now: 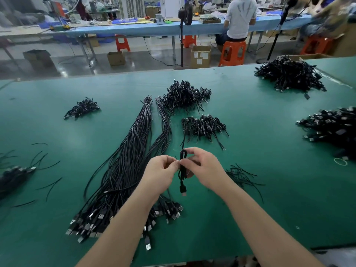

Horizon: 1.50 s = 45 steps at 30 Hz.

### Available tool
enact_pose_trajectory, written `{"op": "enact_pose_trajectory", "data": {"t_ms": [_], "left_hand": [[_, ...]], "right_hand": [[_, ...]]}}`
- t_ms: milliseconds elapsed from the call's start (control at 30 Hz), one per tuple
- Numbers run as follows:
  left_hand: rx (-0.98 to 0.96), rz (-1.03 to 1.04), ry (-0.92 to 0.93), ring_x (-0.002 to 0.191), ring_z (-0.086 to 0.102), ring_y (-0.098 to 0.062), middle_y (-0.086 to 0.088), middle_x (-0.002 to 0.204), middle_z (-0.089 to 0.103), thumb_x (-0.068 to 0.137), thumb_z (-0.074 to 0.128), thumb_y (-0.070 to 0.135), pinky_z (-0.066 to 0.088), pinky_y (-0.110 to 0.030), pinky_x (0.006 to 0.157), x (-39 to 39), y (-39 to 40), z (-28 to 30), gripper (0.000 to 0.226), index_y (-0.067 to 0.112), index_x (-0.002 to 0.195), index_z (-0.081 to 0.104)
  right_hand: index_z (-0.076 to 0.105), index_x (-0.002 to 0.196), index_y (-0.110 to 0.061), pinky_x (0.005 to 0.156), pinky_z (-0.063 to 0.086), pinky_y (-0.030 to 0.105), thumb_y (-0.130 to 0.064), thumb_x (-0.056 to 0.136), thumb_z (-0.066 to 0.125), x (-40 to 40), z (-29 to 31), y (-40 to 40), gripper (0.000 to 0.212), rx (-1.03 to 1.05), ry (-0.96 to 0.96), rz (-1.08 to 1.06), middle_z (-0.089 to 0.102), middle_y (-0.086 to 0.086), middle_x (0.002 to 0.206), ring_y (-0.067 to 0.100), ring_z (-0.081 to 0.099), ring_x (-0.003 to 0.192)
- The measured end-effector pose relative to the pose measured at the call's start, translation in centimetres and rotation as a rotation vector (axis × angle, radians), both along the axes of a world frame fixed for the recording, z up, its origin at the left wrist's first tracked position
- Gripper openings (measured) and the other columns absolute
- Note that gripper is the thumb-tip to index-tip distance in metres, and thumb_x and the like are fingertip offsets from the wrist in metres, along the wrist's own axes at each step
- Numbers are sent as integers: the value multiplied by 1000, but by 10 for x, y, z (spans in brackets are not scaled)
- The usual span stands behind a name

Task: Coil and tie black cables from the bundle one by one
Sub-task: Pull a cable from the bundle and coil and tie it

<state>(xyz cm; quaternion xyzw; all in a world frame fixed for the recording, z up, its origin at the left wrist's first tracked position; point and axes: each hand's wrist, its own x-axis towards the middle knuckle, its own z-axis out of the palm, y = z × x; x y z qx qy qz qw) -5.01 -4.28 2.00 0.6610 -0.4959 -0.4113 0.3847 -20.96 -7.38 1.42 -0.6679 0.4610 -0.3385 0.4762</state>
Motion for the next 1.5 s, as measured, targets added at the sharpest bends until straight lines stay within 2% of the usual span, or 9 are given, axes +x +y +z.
{"op": "enact_pose_trajectory", "data": {"t_ms": [233, 400, 533, 700, 933, 1067, 1167, 1367, 1500], "left_hand": [[-584, -83, -678, 71, 53, -16, 4, 86, 58, 96, 61, 7, 44, -29, 62, -9, 9, -9, 7, 11, 90, 59], [-766, -147, -826, 66, 59, -21, -1, 80, 61, 87, 70, -1, 44, -27, 50, -7, 11, -19, 15, 9, 84, 59], [-660, -72, -611, 72, 61, -17, 2, 83, 65, 93, 66, 3, 52, -32, 61, -11, 11, -24, 6, 8, 89, 66], [-390, -56, -268, 77, 61, 5, 17, 76, 65, 94, 68, 10, 45, -8, 70, -8, 10, -18, 11, 20, 90, 69], [-192, -5, -97, 62, 58, -2, 11, 70, 71, 92, 70, 15, 47, -18, 64, -7, 5, -14, 14, 22, 80, 71], [12, 115, 266, 61, 55, -8, 4, 65, 66, 92, 70, 13, 42, -25, 60, -3, 4, -11, 12, 13, 79, 72], [83, 107, 422, 65, 56, -10, 2, 70, 68, 92, 68, 9, 41, -26, 61, -1, 5, -9, 13, 12, 80, 72], [-79, 69, 142, 63, 56, -2, 8, 68, 66, 91, 72, 18, 49, -19, 61, -7, 6, -7, 9, 15, 83, 71], [-336, -5, -139, 70, 57, -5, 7, 75, 65, 93, 69, 10, 48, -18, 69, -10, 10, -7, 11, 16, 84, 66]], "right_hand": [[50, 118, -12, 57, 57, 33, -16, 99, 60, 0, 9, -3, 22, 274, -217, 18, 73, 14, 80, 23, 68, 65], [51, 114, -10, 47, 52, 26, -20, 95, 66, 0, 6, -6, 26, 511, -283, -31, 72, 7, 73, 15, 69, 62], [58, 100, -12, 47, 53, 26, -19, 95, 66, 0, 0, -5, 12, 485, -297, -18, 65, 11, 73, 18, 61, 60], [63, 97, -10, 55, 58, 32, -18, 97, 64, 1, -4, -4, 7, 380, -288, -59, 63, 17, 83, 27, 58, 73], [71, 100, -11, 66, 62, 43, -13, 103, 52, 1, 1, 1, 20, 356, -199, -35, 71, 11, 83, 20, 67, 66], [73, 114, -23, 60, 57, 27, -11, 95, 65, -6, -3, 3, 24, 74, 29, 31, 61, -3, 108, 14, 59, 78], [75, 109, -34, 52, 50, 21, -27, 90, 73, -9, -5, 4, 20, 82, 15, 35, 71, -11, 88, 9, 60, 63], [71, 98, -17, 52, 49, 22, -24, 96, 65, -7, 2, 2, 9, 73, 22, 15, 67, 0, 59, 10, 58, 48], [56, 99, -8, 43, 45, 23, -17, 97, 65, -6, 9, -1, 13, 474, -258, -7, 62, 5, 62, 12, 49, 44]]}}
